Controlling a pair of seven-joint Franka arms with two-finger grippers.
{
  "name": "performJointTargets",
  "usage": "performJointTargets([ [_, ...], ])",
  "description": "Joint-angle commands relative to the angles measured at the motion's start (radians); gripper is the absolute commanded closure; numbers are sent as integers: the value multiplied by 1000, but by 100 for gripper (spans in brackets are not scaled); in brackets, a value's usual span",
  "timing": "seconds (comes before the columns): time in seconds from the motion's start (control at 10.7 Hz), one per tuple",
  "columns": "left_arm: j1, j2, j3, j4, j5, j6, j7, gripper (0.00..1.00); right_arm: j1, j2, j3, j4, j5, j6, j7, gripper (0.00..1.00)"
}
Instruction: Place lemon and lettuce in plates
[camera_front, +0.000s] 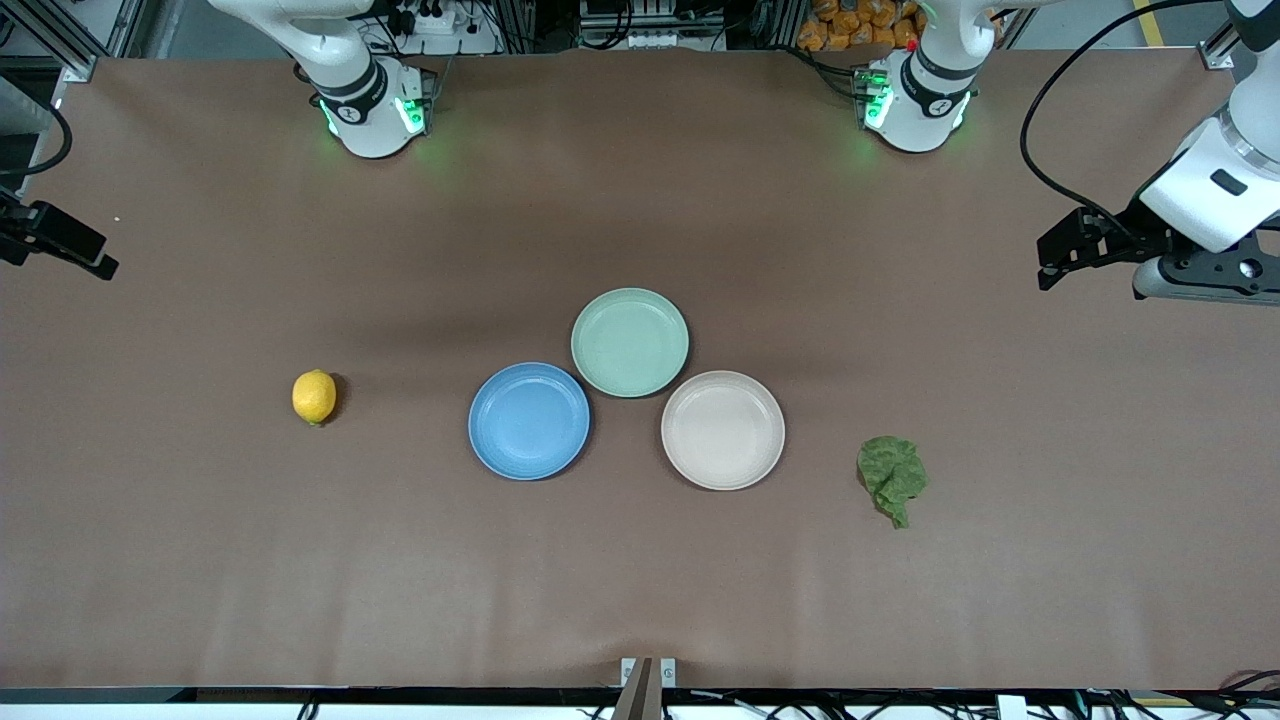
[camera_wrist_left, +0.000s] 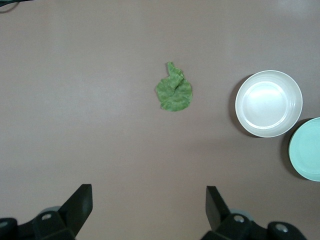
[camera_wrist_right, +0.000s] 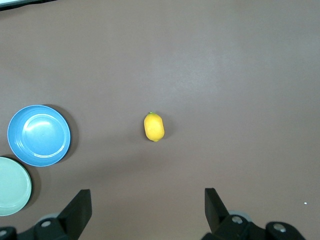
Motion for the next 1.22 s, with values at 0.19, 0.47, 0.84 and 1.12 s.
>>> performJointTargets([
  [0.19,6,-6,-5,-1,14,6,24,0,11,5,-8,8,-11,2,4,0],
  [0.47,-1,3,-5,-2,15,6,20,0,10,16,-8,8,-13,7,3,0],
  [0.84,-14,90,-9,-2,52,20,8,0,7,17,-8,-4,-10,40,3,0],
  [1.12,-27,186,-9,-2,51,84,4,0,5,24,-8,-85,-10,143,1,0],
])
